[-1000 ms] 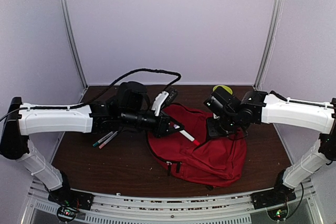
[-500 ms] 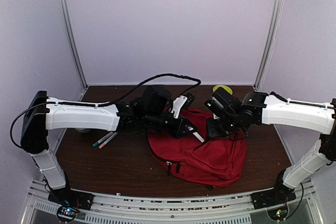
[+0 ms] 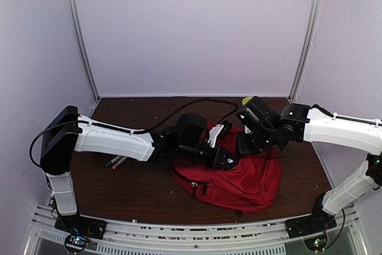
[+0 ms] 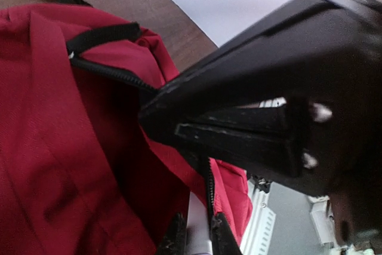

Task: Pack the student bag
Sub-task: Place the pen in the lower front pocket of the bag.

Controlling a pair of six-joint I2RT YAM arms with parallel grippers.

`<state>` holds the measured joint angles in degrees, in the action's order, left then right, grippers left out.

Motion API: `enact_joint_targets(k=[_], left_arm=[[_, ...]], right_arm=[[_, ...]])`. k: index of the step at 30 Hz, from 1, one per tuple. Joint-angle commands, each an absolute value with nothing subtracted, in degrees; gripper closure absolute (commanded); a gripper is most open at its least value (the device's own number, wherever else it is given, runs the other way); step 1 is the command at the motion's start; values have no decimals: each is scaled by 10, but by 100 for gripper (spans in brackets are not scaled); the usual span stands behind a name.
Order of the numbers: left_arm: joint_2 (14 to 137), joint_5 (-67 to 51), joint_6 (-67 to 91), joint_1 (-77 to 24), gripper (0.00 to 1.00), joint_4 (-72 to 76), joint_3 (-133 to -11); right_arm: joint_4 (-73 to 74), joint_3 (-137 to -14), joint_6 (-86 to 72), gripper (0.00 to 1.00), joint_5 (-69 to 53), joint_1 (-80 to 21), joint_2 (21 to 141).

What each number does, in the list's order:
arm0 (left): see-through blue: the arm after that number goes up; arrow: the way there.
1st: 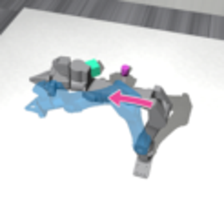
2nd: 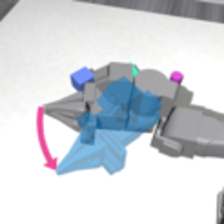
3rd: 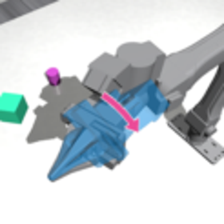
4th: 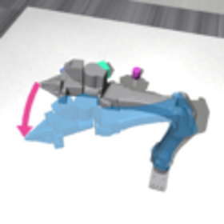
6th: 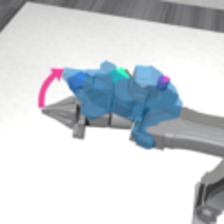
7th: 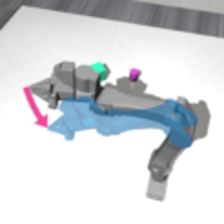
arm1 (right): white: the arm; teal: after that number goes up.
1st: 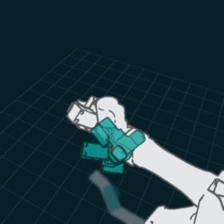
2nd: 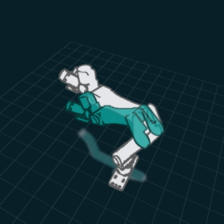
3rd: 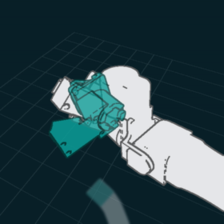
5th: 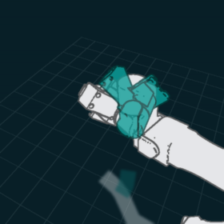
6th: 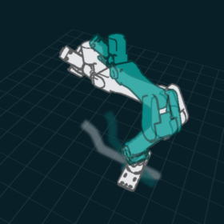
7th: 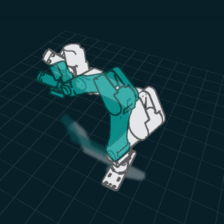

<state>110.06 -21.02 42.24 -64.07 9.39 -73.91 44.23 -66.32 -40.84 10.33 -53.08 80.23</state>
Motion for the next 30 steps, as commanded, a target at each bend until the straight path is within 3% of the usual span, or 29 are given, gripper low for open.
enact_joint_targets(k=[1,5,16,21,25,30], left_arm=[[1123,-274,471,-652,86,152,-734],[1112,-256,443,-652,63,107,-747],[983,-109,308,-652,26,-59,-746],[916,8,260,-652,20,-140,-724],[866,106,239,-648,21,-221,-705],[781,143,255,-599,25,-299,-618]], right_arm=[[399,-657,-406,100,116,-534,775],[390,-647,-403,100,114,-534,767],[362,-619,-391,100,106,-534,754],[323,-598,-379,100,94,-534,751],[294,-581,-360,100,90,-534,754],[260,-561,-345,100,86,-534,763]])
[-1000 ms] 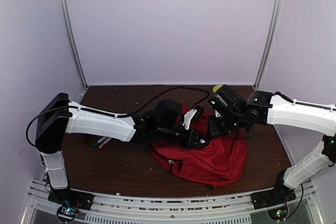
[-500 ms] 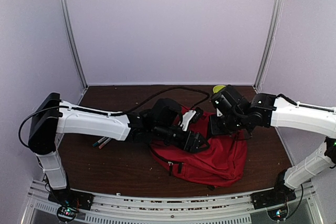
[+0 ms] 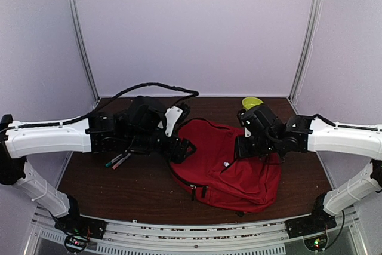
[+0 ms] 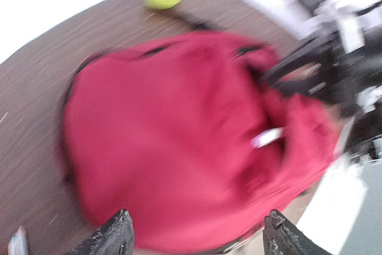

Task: Pack the student bag
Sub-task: Place the pen in the lower front pocket of the bag, then pick up the pen at the center of the board.

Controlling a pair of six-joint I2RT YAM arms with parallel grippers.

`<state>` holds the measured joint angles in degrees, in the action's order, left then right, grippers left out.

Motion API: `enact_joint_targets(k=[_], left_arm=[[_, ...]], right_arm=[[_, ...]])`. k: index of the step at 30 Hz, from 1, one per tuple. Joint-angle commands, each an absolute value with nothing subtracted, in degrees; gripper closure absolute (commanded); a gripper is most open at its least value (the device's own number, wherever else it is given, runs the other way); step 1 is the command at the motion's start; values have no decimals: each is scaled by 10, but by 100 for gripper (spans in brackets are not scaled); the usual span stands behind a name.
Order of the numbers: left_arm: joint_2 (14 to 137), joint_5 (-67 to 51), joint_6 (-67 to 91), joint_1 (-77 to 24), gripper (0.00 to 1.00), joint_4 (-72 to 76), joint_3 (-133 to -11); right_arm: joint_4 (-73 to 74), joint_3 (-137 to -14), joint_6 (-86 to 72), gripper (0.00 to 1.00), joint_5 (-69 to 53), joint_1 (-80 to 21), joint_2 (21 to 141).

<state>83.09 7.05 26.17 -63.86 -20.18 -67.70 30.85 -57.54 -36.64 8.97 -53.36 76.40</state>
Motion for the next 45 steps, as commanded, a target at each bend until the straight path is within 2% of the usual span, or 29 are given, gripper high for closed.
enact_joint_targets(k=[1,9,15,21,25,31,37,45], left_arm=[[764,148,260,-583,25,-313,-600],[676,132,295,-432,27,-361,-485],[715,126,289,-389,28,-368,-475],[724,1,226,-387,29,-251,-475],[789,-59,194,-387,33,-196,-507],[912,-41,244,-391,41,-237,-607],[971,-25,322,-401,40,-217,-633],[1059,4,325,-442,36,-256,-700]], right_arm=[[252,-556,-343,100,84,-534,766],[224,-530,-326,100,114,-532,783],[269,-519,-326,100,169,-522,764],[270,-493,-324,100,158,-461,698],[292,-495,-317,100,165,-427,683],[300,-484,-315,100,164,-411,674],[294,-468,-329,100,154,-385,667],[300,-462,-325,100,152,-375,659]])
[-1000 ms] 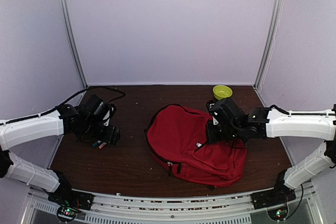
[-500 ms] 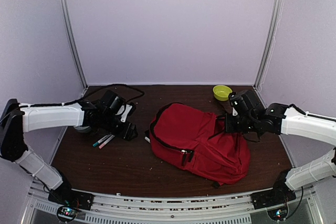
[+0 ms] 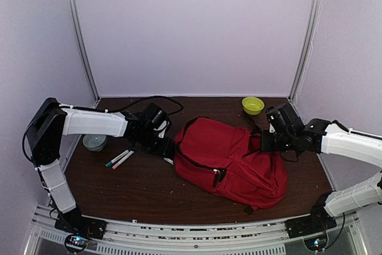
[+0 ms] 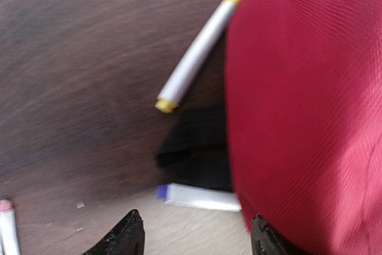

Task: Pack the student bag
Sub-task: Pick up the pen at the center of the board.

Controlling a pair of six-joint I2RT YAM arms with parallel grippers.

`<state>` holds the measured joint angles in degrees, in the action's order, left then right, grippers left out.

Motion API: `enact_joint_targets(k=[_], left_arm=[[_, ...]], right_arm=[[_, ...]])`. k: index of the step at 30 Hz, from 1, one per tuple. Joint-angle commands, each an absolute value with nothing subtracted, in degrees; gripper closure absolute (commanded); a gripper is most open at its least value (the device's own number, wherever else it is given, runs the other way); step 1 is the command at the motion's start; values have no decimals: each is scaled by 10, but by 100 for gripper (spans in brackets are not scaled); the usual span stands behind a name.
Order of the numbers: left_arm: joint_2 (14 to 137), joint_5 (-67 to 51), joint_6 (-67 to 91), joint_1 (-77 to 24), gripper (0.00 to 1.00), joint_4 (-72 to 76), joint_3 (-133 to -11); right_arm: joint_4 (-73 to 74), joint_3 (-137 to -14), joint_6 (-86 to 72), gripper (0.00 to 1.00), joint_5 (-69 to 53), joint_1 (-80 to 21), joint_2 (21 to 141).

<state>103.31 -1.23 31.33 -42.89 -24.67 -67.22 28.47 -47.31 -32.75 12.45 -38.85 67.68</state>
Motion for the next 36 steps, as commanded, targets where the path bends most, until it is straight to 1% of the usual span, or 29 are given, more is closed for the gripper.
enact_joint_targets(k=[1,6,11,14,17,21,25,29,34,36], left_arm=[[1064,6,325,-443,36,-260,-703],[1088,13,324,-442,37,-270,-713],[1077,13,327,-443,34,-231,-712],[1089,23,327,-443,29,-242,-744],[1114,47,319,-443,28,-277,-793],[1135,58,281,-436,32,-297,-832],[1163,1,206,-421,38,-300,-853],[1197,17,158,-419,41,-339,-896],[1234,38,124,-418,42,-366,-934],[1249,43,119,-416,45,-376,-945]], right_arm=[[302,-460,-325,100,153,-372,653],[310,-446,-319,100,152,-353,631],[318,-436,-317,100,152,-335,612],[325,-437,-316,100,153,-328,605],[330,-439,-314,100,153,-324,600],[338,-438,-311,100,153,-321,594],[343,-432,-309,100,154,-317,584],[342,-427,-309,100,145,-315,575],[338,-420,-311,100,123,-315,564],[336,-418,-305,100,108,-315,555]])
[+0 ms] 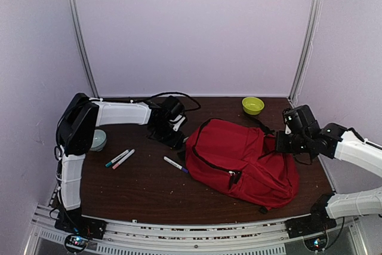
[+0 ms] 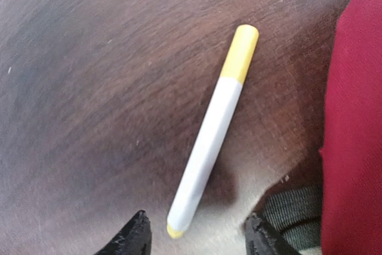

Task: Pack the student bag
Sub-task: Pick up the pen at the center of the board.

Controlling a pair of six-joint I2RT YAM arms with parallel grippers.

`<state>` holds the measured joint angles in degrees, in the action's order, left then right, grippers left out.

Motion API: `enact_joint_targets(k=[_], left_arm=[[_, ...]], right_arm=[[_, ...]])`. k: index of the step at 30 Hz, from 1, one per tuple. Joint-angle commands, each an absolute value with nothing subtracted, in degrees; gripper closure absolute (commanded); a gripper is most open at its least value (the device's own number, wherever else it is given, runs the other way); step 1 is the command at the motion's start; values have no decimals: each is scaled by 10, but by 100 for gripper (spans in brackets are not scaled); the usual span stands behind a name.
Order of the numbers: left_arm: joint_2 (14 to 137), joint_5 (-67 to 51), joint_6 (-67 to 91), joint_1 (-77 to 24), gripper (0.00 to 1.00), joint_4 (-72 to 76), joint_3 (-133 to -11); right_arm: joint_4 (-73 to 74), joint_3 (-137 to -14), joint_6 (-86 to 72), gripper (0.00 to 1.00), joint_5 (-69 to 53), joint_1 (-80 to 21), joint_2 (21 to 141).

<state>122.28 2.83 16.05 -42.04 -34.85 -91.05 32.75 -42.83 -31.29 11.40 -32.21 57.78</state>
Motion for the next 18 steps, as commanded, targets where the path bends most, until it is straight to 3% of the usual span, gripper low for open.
enact_joint_targets(k=[1,5,11,18], left_arm=[[1254,40,117,-415,48,-376,-946],[1257,17,110,-415,62,-375,-940],[1250,-7,103,-415,71,-348,-898],[1237,-26,101,-415,89,-331,-845]], right_arm=[[334,-416,-302,100,99,-315,549],[338,-415,-286,100,72,-315,533],[343,-422,-281,100,35,-315,534],[337,-427,-283,100,4,-317,545]])
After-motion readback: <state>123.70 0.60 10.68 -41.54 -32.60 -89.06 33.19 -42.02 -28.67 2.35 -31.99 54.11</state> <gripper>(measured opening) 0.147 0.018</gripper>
